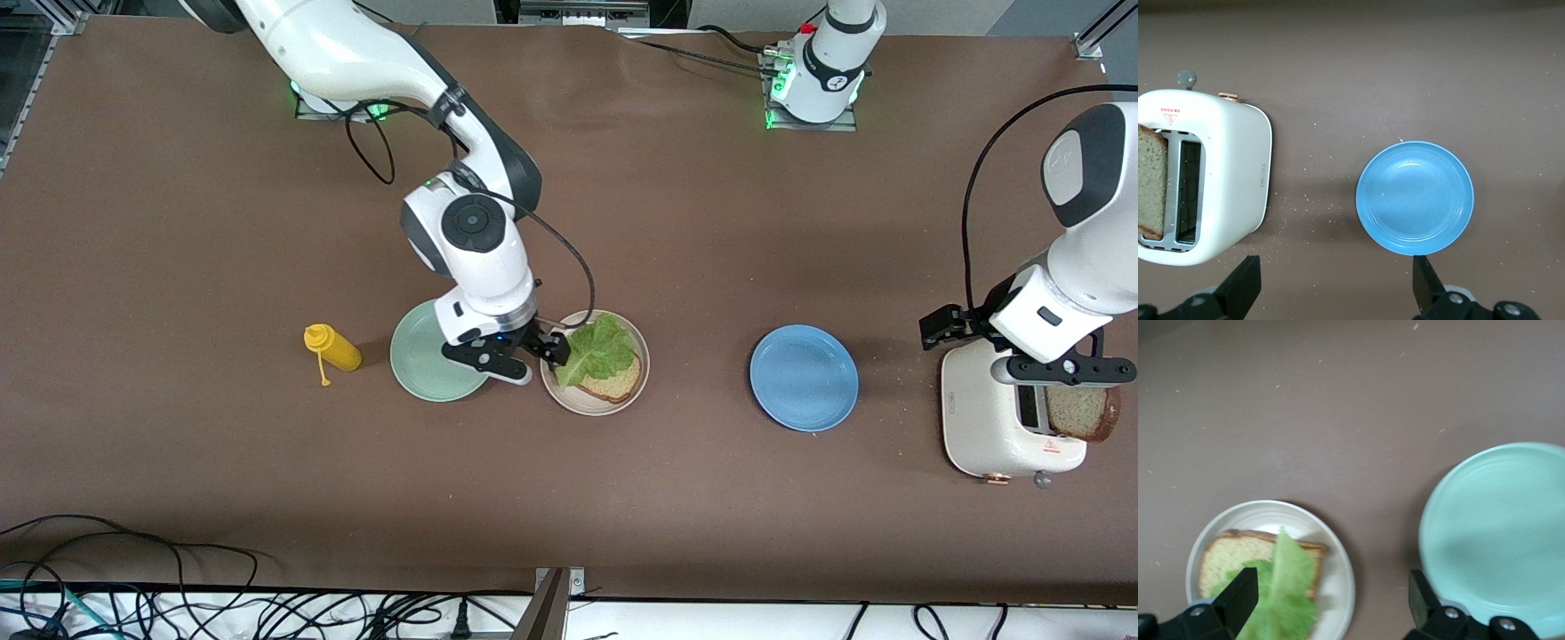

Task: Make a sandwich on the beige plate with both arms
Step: 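Open the right gripper and withdraw while the left gripper grasps more bread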

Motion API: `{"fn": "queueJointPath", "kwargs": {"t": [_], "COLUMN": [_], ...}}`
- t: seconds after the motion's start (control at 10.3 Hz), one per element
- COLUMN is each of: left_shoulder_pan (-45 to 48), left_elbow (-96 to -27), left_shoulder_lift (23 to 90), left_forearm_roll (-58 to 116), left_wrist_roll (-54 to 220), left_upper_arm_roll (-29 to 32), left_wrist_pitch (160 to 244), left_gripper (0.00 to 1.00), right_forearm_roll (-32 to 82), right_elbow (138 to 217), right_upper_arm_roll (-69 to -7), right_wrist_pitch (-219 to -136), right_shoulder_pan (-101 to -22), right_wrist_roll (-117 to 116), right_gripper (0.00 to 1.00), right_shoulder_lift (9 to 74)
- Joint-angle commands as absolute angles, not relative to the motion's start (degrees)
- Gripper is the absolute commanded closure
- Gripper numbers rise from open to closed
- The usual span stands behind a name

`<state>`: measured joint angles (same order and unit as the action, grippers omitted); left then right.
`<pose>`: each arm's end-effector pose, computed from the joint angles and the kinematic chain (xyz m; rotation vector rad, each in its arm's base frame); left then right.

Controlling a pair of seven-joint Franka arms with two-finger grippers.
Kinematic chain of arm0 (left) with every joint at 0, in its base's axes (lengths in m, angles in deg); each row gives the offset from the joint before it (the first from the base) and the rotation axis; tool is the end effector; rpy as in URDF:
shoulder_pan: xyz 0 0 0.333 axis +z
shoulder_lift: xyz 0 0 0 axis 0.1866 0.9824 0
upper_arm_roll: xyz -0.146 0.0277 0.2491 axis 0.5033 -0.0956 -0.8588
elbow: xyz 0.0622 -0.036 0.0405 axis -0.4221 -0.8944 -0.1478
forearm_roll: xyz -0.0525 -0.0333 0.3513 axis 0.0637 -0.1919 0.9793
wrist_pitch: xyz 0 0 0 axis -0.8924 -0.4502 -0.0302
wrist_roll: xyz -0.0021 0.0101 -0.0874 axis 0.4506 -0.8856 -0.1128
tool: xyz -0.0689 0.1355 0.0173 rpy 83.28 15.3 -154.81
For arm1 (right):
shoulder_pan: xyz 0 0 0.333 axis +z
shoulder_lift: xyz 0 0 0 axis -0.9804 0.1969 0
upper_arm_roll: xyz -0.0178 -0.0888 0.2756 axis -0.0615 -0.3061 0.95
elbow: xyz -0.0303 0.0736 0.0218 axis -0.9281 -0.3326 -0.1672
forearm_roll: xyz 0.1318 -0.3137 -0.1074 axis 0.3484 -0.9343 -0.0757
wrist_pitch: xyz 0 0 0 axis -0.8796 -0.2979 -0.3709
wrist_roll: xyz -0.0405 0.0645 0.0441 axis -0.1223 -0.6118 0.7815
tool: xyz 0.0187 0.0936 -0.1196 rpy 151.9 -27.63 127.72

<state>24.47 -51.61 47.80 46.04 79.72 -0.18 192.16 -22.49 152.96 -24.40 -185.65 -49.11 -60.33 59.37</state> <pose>0.6099 0.0002 0.4227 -3.0981 0.0246 -0.0474 0.5855 0.4063 0.2886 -3.0434 0.3899 -0.2397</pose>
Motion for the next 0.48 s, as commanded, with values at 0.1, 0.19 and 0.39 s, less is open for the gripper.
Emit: {"fn": "queueJointPath", "kwargs": {"t": [0.1, 0.19, 0.39], "left_shoulder_pan": [26.31, 27.88, 31.04], "left_elbow": [-49.62, -49.09, -48.04], "left_shoulder_lift": [47.60, 47.60, 48.04], "left_forearm_roll": [45.15, 45.24, 45.33], "left_wrist_roll": [75.30, 73.02, 66.27], "left_upper_arm_roll": [-0.25, -0.16, -0.25], "left_wrist_pitch": [191.29, 191.29, 191.29], "left_gripper": [0.00, 0.00, 0.00], "right_forearm_roll": [-22.29, -22.29, -22.20], "right_elbow": [154.30, 154.91, 157.89], "right_upper_arm_roll": [-24.12, -24.21, -24.21], "right_wrist_pitch": [-172.15, -168.11, -161.94], "right_shoulder_pan": [-53.67, -55.34, -60.77], "right_wrist_roll": [-41.59, -35.19, -20.61], "right_gripper": [0.00, 0.00, 0.00], "right_shoulder_lift": [53.28, 51.44, 46.78]}}
